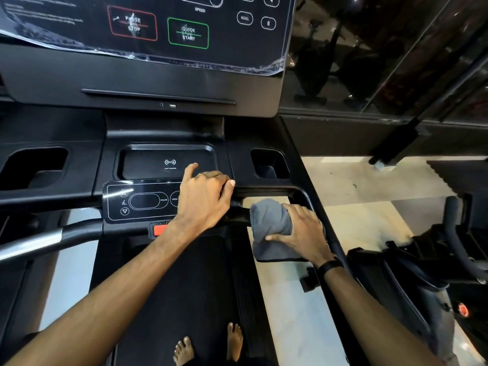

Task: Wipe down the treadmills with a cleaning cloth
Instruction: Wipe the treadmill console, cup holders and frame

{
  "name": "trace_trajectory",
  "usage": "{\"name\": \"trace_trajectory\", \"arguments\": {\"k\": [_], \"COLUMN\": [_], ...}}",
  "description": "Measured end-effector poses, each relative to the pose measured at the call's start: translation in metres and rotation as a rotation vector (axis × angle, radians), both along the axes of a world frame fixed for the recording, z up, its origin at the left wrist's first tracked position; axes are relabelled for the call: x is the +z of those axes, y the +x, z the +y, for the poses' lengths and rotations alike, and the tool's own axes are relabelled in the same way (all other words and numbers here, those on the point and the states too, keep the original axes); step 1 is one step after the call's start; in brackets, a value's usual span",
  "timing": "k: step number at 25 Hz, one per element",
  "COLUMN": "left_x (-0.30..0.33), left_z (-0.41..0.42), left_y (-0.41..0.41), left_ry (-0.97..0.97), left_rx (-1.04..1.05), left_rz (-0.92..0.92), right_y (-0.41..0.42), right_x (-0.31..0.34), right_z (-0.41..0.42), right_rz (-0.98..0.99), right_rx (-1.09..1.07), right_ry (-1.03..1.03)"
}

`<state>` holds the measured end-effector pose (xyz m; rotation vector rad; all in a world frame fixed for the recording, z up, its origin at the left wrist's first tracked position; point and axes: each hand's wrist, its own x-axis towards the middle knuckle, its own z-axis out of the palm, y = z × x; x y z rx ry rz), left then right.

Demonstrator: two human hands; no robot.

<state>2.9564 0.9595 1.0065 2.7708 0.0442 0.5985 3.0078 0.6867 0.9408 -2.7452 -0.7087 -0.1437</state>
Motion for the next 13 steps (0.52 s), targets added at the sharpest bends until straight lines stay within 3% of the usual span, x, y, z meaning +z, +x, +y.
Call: {"name": "trace_trajectory", "arguments": {"k": [7, 10, 13], "left_x": [0.005, 0.020, 0.029], "left_z": [0.004, 0.008, 0.012], "left_y": [0.007, 0.014, 0.028], "left_ry": [-0.019, -0.110, -0.253], "left_rx": [0.010, 0.039, 0.091], "left_rz": [-0.023, 0.012, 0.012], "right_y": [0.009, 0.021, 0.045], "right_x": [0.016, 0.033, 0.045], "right_z": [0.002, 0.011, 0.033], "right_rz": [0.213, 0.348, 0.207], "right_rx": [-0.045, -0.129, -0.110], "right_ry": [0.259, 0.408, 0.378]}}
